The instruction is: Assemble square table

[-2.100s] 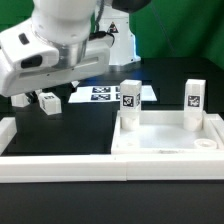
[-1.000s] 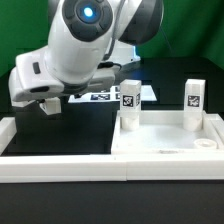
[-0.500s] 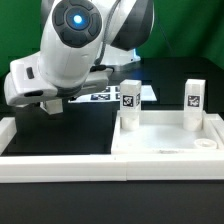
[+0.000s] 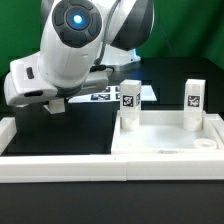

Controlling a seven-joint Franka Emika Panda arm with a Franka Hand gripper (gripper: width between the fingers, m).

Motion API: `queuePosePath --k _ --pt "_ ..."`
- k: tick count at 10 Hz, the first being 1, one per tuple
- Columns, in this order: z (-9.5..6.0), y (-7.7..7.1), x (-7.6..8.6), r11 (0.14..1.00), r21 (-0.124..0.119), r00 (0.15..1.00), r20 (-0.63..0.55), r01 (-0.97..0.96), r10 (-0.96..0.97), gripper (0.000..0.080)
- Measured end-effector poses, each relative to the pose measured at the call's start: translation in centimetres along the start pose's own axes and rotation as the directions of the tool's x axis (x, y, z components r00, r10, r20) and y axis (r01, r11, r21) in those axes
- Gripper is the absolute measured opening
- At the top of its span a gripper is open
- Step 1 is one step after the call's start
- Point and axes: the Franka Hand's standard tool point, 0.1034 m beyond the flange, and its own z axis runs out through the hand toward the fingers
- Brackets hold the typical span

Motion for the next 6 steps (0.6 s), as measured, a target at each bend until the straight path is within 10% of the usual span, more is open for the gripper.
queuePosePath --k 6 --pt "-0.59 -0.02 -0.22 1.000 0.003 1.000 0.007 0.008 -0.008 0.0287"
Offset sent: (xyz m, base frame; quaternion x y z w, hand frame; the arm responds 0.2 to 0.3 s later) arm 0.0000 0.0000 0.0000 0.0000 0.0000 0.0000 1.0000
